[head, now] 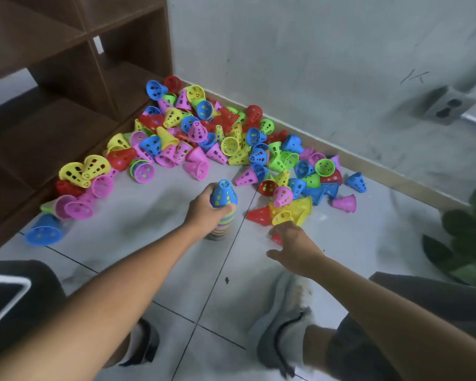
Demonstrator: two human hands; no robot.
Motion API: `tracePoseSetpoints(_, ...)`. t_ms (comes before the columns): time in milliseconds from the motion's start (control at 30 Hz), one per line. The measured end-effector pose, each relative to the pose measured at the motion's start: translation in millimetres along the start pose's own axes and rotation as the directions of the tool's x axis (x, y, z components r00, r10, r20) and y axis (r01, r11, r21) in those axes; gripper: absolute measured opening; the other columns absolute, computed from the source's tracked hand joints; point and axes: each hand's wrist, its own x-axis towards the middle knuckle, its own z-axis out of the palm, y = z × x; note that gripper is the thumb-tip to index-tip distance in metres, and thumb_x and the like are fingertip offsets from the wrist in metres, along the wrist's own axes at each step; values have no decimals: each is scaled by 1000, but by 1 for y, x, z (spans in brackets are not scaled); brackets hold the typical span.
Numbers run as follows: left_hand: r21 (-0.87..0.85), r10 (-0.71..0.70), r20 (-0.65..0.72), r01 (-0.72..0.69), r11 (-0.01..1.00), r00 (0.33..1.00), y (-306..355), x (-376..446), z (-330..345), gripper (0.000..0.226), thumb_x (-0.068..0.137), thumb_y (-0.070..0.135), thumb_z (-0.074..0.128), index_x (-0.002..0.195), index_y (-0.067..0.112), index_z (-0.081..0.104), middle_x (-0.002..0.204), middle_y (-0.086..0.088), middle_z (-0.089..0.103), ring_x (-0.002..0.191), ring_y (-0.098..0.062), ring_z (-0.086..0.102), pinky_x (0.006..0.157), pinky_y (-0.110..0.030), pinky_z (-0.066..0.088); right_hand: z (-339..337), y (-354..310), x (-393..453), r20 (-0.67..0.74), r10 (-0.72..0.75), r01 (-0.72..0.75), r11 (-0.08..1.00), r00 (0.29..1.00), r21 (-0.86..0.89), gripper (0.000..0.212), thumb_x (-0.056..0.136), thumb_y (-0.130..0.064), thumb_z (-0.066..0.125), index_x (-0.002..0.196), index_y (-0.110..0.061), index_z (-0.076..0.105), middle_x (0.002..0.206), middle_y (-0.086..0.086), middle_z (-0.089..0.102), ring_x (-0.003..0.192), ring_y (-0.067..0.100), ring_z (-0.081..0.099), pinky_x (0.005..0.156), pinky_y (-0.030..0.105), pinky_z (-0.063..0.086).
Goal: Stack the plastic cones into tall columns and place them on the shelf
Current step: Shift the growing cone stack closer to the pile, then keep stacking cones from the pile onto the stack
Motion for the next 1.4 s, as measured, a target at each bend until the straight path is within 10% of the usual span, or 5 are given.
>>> tracePoseSetpoints(400, -71, 10, 38, -8, 997, 999, 19, 85, 46, 42, 78, 26, 85, 110, 37, 59, 93, 18, 67, 87, -12, 66, 85, -41, 59, 7, 79, 42, -70, 112, -100, 982, 991, 157, 34, 93, -24, 68, 127, -21, 63, 141, 8, 47, 132, 28, 45, 113, 34, 34)
tracePoseSetpoints(800, -140, -12, 114, 28, 990, 993, 39, 123, 67, 55, 83, 26, 83, 129, 34, 55, 114, 16, 67, 111, -14, 67, 99, -52, 55, -28, 121, 121, 9, 180, -180, 973, 984, 145, 68, 91, -36, 70, 148, -16, 39, 147, 11, 38, 131, 32, 43, 107, 44, 43)
tracePoseSetpoints(1067, -17, -213, 78, 215, 977, 974, 3, 98, 83, 114, 48, 62, 86, 142, 28, 32, 140, 4, 52, 121, -18, 60, 97, -50, 53, -50, 134, 174, 150, 134, -145, 987, 980, 68, 78, 87, -31, 73, 152, -17, 32, 153, 18, 29, 139, 39, 38, 109, 51, 44)
tracePoseSetpoints(1233, 111, -377, -90, 386, 916, 922, -17, 76, 99, 31, 78, 32, 83, 96, 20, 60, 105, -4, 70, 104, -29, 67, 89, -50, 57, -63, 138, 208, 130, -8, -5, 994, 991, 106, 73, 87, -25, 76, 149, -32, 38, 148, 11, 37, 119, 29, 53, 76, 31, 55)
tracePoseSetpoints(1400, 195, -326, -4, 320, 927, 945, -18, 77, 121, 10, 84, 16, 77, 80, 21, 69, 83, 0, 71, 80, -23, 65, 82, -41, 56, -69, 135, 229, 188, -179, 197, 977, 966, -81, 90, 79, -14, 81, 151, -37, 34, 153, 5, 32, 141, 30, 32, 106, 46, 45)
